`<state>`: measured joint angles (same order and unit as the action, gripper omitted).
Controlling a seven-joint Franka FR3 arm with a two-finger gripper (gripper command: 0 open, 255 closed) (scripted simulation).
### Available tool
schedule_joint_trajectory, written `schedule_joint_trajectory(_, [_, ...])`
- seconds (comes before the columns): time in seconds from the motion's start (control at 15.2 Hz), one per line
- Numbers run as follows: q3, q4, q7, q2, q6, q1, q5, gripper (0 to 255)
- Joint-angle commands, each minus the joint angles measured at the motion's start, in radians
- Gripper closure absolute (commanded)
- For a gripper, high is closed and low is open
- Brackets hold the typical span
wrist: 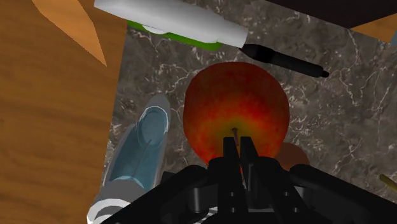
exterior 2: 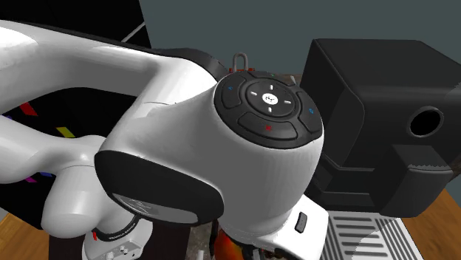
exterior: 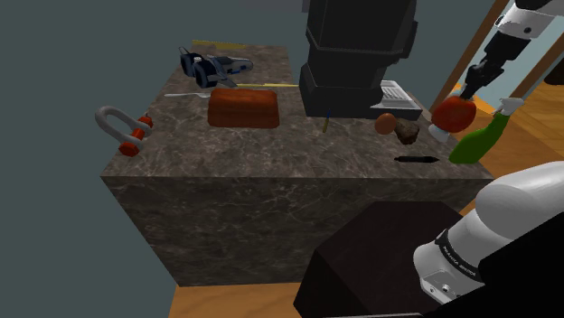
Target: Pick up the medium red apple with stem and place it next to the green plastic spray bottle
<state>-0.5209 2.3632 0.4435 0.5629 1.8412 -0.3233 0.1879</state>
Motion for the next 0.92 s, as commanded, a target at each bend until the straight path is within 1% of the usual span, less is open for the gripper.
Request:
schedule_joint_trajectory(0.0, [-0.006,0.023,0.002,-0.003,0.027,-0.001,0.003,255])
schedule_joint_trajectory(0.86, [-0.054,0.159,0.018,-0.056,0.215,-0.001,0.017,255])
